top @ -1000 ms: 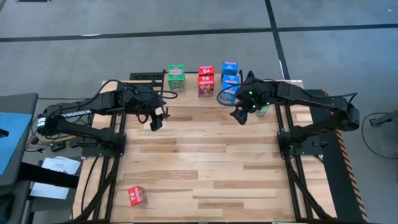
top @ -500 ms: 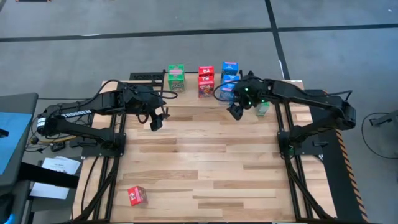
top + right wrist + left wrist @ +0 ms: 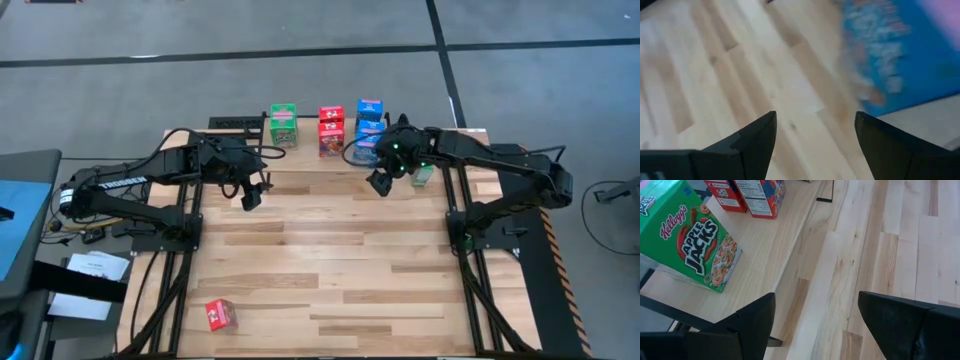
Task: Stack cereal on shelf
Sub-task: Put the red cereal box on the shelf aligned with the other red cereal box
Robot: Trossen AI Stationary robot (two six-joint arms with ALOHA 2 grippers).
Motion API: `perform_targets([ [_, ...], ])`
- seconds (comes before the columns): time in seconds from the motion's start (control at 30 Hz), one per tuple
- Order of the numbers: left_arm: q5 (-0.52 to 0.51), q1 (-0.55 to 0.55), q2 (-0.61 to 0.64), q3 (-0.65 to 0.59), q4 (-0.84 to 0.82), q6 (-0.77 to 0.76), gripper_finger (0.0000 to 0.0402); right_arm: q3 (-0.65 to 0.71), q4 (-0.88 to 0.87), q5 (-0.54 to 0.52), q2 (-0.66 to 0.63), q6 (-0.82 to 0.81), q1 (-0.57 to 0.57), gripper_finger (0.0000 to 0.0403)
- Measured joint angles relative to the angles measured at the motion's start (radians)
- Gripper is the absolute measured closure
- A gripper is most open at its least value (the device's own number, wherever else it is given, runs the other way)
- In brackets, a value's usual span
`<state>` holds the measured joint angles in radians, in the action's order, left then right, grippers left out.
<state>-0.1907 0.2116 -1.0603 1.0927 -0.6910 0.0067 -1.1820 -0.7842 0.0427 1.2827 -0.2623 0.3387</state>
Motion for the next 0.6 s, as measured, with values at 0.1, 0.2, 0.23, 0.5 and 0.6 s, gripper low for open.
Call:
perform_targets([
  [0.1, 0.0, 0.0, 0.0, 0.0, 0.0, 0.0, 0.0127, 0.0, 0.008, 0.005, 0.0, 0.0, -0.027, 0.0109],
  [0.2, 0.0, 0.0, 0.0, 0.0, 0.0, 0.0, 0.0127, 0.0, 0.024, 0.004, 0.0, -0.001, -0.054, 0.0109],
  [0.23, 0.0, 0.0, 0.0, 0.0, 0.0, 0.0, 0.0127, 0.0, 0.026, 0.004, 0.0, -0.001, -0.064, 0.0109],
  [0.5, 0.0, 0.0, 0.0, 0.0, 0.0, 0.0, 0.0127, 0.0, 0.05, 0.005, 0.0, -0.001, -0.137, 0.0109],
  [0.6, 0.0, 0.0, 0.0, 0.0, 0.0, 0.0, 0.0127, 0.0, 0.093, 0.005, 0.0, -0.001, -0.163, 0.0109],
])
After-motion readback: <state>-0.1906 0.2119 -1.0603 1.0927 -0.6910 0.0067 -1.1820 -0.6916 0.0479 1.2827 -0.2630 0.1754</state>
